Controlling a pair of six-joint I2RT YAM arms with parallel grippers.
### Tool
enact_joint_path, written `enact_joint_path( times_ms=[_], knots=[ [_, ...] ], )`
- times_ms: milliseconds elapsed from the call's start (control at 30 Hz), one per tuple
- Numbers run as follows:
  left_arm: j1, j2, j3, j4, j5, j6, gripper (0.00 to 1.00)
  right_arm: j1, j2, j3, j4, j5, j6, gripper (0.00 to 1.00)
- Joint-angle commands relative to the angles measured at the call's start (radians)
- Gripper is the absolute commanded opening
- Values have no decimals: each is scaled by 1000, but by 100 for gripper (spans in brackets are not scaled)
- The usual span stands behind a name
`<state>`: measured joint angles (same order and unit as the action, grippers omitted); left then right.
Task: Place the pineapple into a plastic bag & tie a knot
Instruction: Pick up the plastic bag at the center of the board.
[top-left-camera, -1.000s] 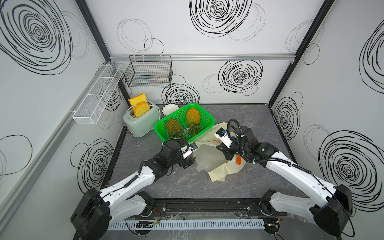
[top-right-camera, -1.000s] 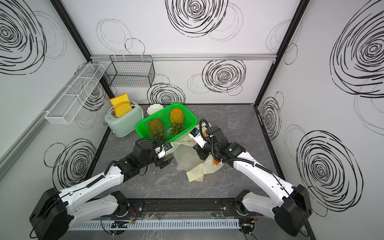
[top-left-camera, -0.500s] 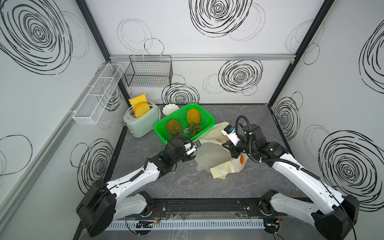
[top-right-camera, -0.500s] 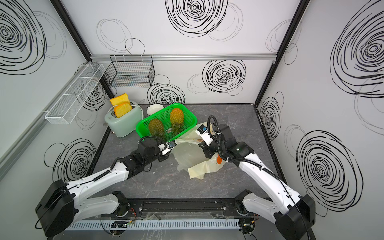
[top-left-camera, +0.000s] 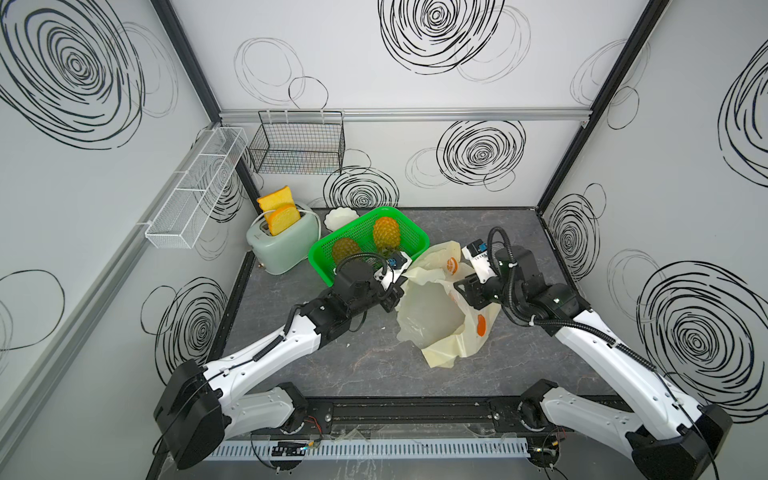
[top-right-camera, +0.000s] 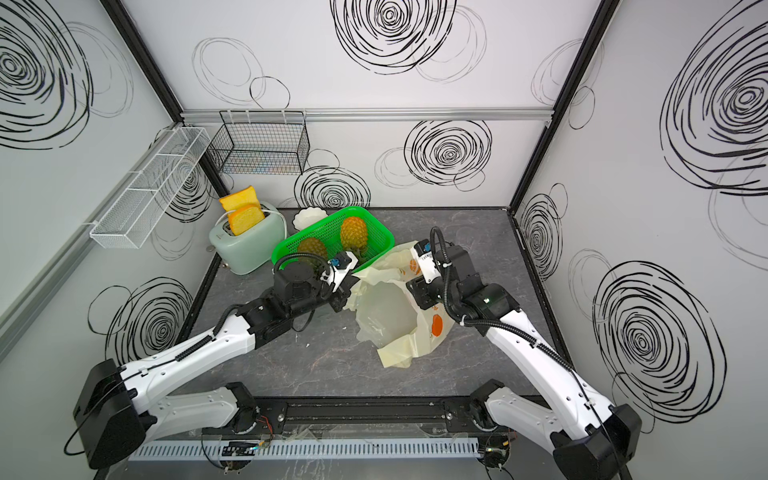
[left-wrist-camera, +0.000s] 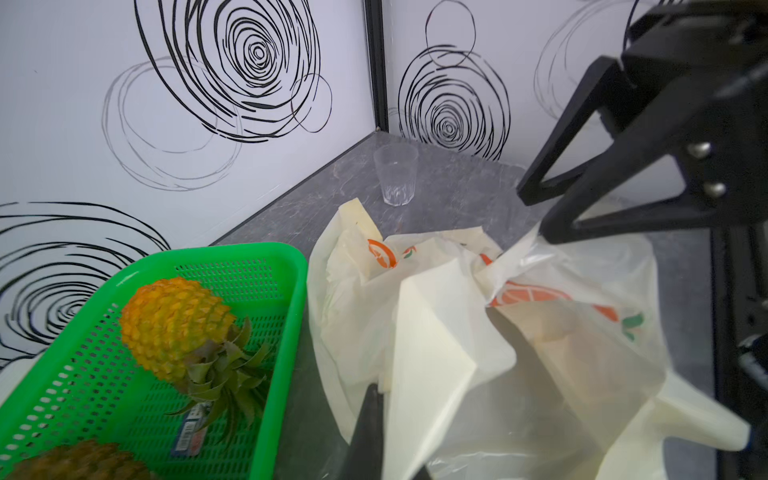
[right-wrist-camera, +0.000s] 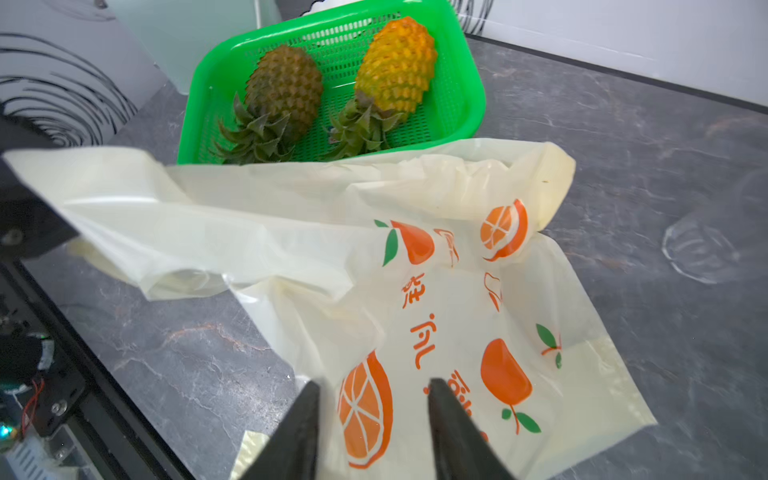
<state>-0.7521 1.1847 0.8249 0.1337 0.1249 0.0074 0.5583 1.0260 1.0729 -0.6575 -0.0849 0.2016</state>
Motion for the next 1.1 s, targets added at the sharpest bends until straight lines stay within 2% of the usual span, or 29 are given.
enact_joint_path(
  times_ms=[0,133,267,433,600,700,767,867,1067],
  knots=[
    [-45,31,24,24,-31,-299,0,-4,5,118,-168,101,216,62],
    [-82,61,40,36,-64,-458,0,3,18,181,-354,77,332,65],
    [-102,85,52,41,-83,-510,0,87,-10,132,-451,46,458,66],
    [-103,96,65,18,-105,-524,0,302,-44,20,-441,78,639,74],
    [-95,87,54,18,-128,-557,0,406,-66,-146,-348,45,724,84],
    [-91,89,48,22,-126,-574,0,433,-76,-256,-244,45,746,94],
    [-90,94,51,18,-125,-578,0,434,-62,-296,-199,65,740,95],
    [-91,99,57,9,-125,-580,0,436,-25,-299,-171,129,729,99],
    [-88,103,59,4,-120,-592,0,434,51,-264,-100,249,687,99]
  ],
)
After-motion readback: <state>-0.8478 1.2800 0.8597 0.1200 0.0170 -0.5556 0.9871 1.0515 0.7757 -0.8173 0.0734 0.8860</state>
